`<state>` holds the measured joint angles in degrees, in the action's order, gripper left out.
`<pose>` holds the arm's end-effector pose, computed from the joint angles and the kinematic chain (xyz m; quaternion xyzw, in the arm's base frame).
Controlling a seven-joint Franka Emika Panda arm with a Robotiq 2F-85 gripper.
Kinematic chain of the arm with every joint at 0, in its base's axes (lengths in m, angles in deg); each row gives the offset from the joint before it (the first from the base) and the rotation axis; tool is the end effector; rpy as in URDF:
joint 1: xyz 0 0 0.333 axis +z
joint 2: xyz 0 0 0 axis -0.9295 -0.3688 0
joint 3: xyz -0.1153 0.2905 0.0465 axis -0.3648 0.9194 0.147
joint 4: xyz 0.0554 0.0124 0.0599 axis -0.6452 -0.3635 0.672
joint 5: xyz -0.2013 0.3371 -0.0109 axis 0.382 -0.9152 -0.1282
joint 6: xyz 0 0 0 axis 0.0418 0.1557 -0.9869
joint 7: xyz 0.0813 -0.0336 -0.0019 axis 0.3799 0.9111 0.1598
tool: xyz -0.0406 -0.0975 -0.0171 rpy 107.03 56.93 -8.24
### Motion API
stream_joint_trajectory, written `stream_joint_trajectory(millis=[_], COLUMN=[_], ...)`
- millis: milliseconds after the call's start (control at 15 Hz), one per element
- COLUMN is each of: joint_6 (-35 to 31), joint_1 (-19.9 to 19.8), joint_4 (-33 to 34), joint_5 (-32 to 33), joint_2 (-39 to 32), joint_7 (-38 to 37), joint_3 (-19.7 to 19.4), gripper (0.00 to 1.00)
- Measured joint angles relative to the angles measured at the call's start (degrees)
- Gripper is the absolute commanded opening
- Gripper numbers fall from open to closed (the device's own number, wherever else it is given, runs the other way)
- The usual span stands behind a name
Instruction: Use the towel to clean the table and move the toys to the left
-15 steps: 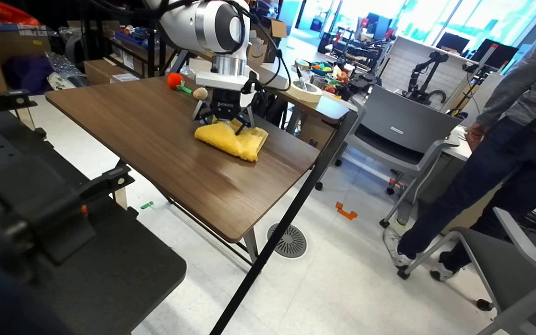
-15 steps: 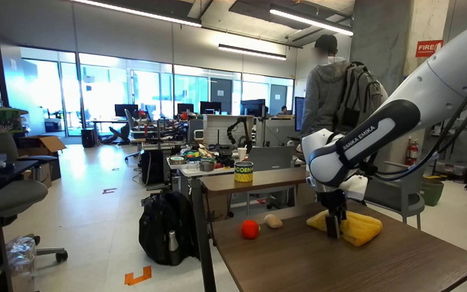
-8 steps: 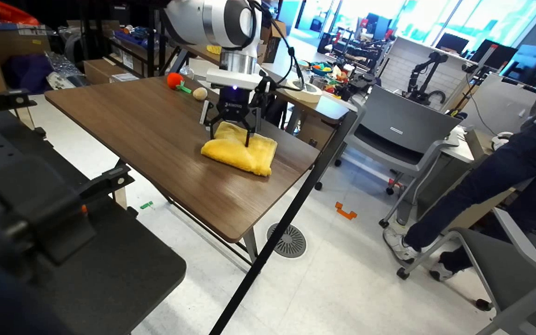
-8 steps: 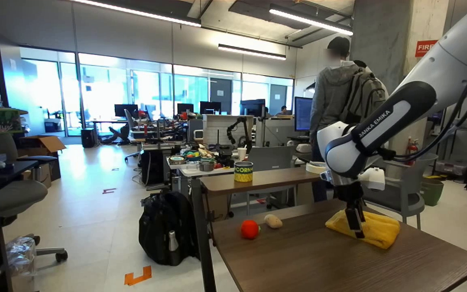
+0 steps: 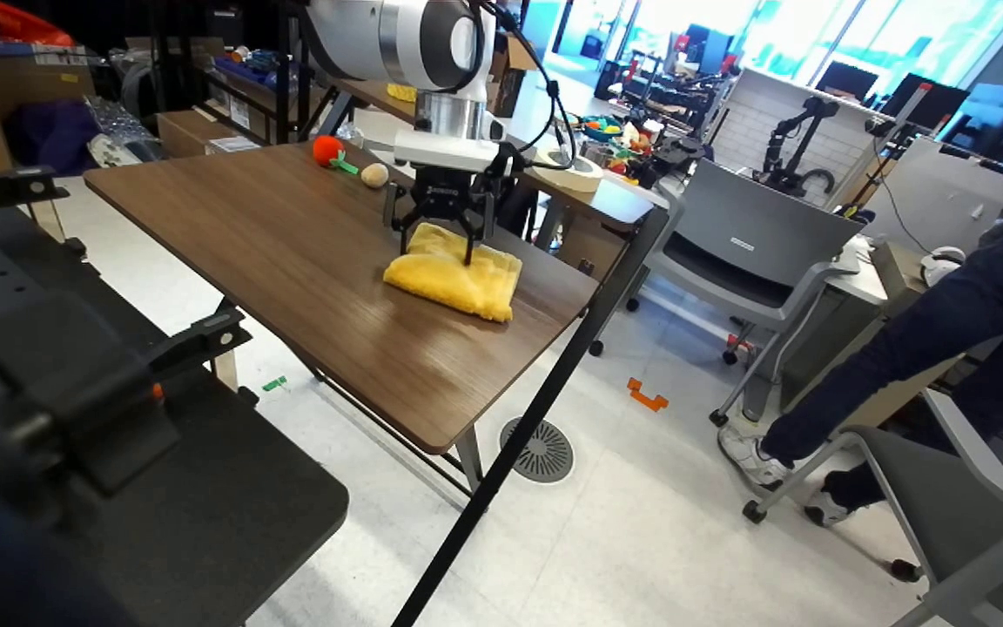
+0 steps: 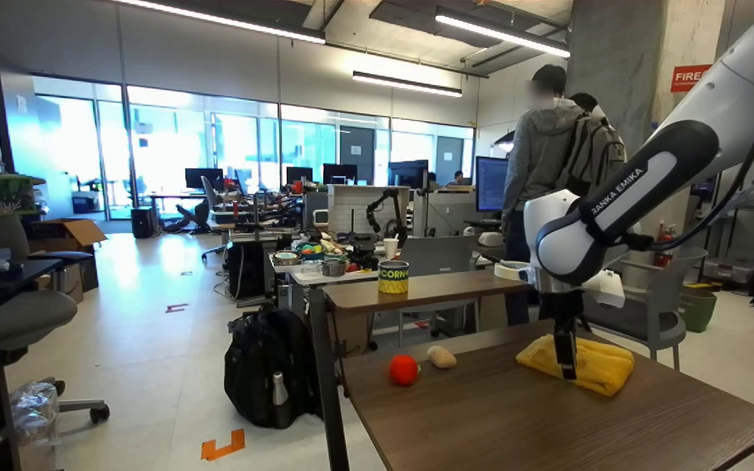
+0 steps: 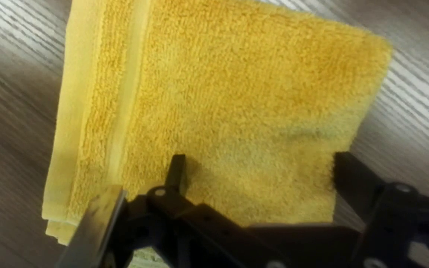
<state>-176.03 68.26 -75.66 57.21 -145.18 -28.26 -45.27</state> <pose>0.7141 -0.0318 0.0550 0.9369 0.3248 -0.0865 0.0964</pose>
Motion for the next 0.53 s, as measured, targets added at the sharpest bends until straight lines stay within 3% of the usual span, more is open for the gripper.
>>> stream_joint_trajectory(millis=[267,533], joint_6=[-7.68,-9.51], joint_1=[-3.39,-6.33], joint_4=[-10.27,-17.21], joint_5=[0.01,-0.36], joint_2=[6.18,11.22], joint_7=[2.73,1.62], joint_3=[1.88,1.9], gripper=[1.0,1.0])
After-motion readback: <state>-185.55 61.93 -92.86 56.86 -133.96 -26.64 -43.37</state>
